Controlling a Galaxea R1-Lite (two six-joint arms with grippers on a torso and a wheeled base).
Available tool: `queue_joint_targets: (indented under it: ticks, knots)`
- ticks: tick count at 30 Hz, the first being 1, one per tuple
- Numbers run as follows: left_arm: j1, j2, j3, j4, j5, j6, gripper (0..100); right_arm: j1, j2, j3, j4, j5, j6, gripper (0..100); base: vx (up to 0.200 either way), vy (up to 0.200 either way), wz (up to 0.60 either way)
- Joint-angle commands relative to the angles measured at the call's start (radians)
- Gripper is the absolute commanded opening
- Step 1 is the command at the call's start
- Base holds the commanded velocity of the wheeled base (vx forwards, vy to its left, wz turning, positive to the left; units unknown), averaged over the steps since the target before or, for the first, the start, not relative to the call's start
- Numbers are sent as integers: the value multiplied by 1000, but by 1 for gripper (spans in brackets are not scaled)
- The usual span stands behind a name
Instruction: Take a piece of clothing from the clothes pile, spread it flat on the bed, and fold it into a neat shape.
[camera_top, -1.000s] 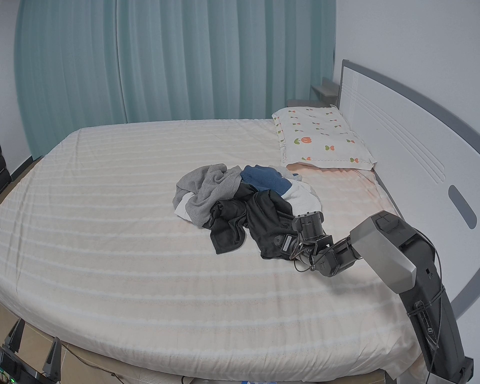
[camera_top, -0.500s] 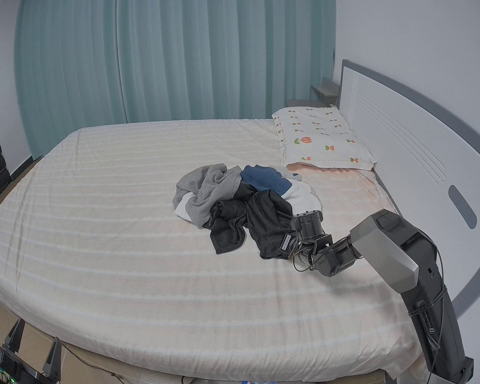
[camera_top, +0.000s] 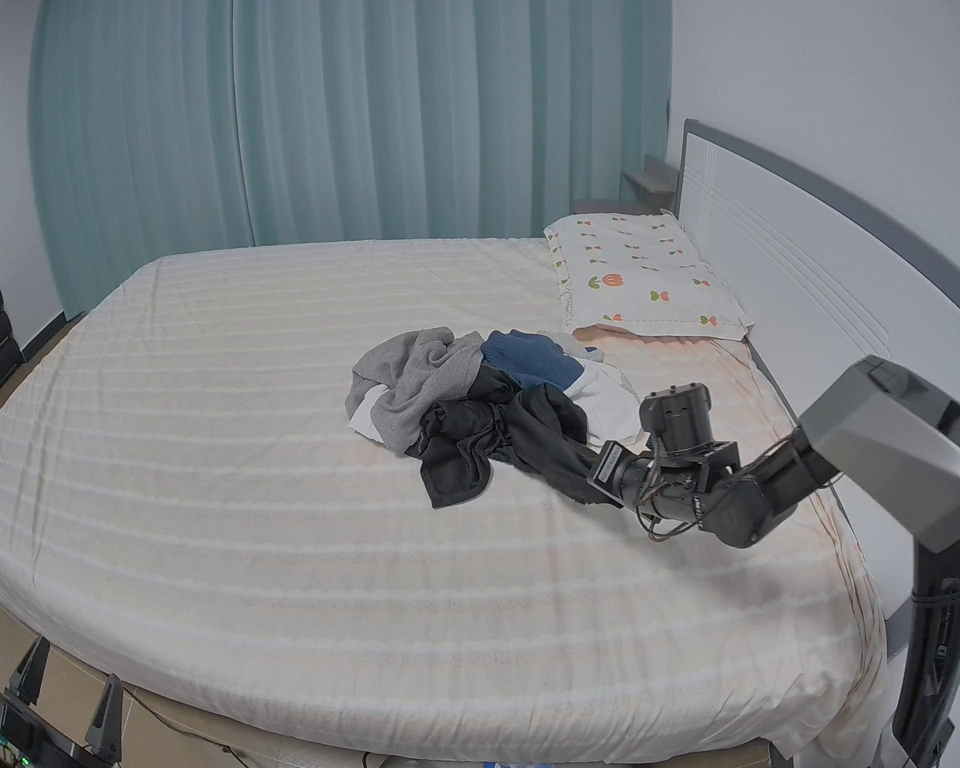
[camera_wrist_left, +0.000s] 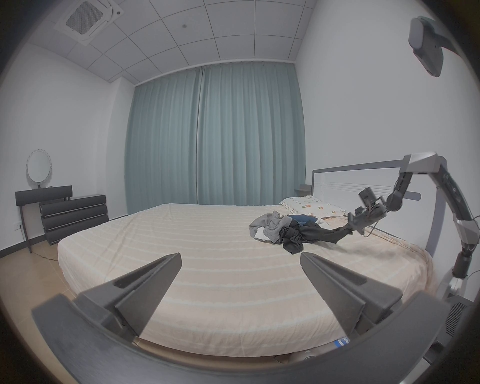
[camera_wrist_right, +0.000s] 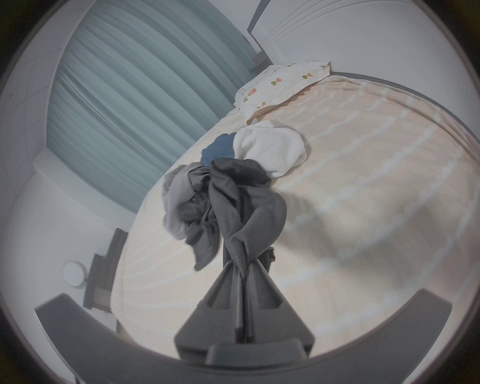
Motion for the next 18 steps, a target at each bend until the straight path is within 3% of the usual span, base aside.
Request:
queue_joint_targets:
  ticks: [1,8,11,12,18]
  knots:
    - [0,-5,18,0,0,0,100,19,-423,470,-199,173,69,0,0,0,0]
    - [0,-7,18,-2,-30,33,100,52,-580,709,-432,176,78,0,0,0,0]
    - [0,-7,18,-2,-30,33,100,52,-580,709,-432,176,78,0,0,0,0]
    - [0,-10,18,-3,-32,43,100,91,-687,778,-509,187,118,0,0,0,0]
    - [0,-10,18,-3,-35,52,100,125,-798,807,-509,195,116,0,0,0,0]
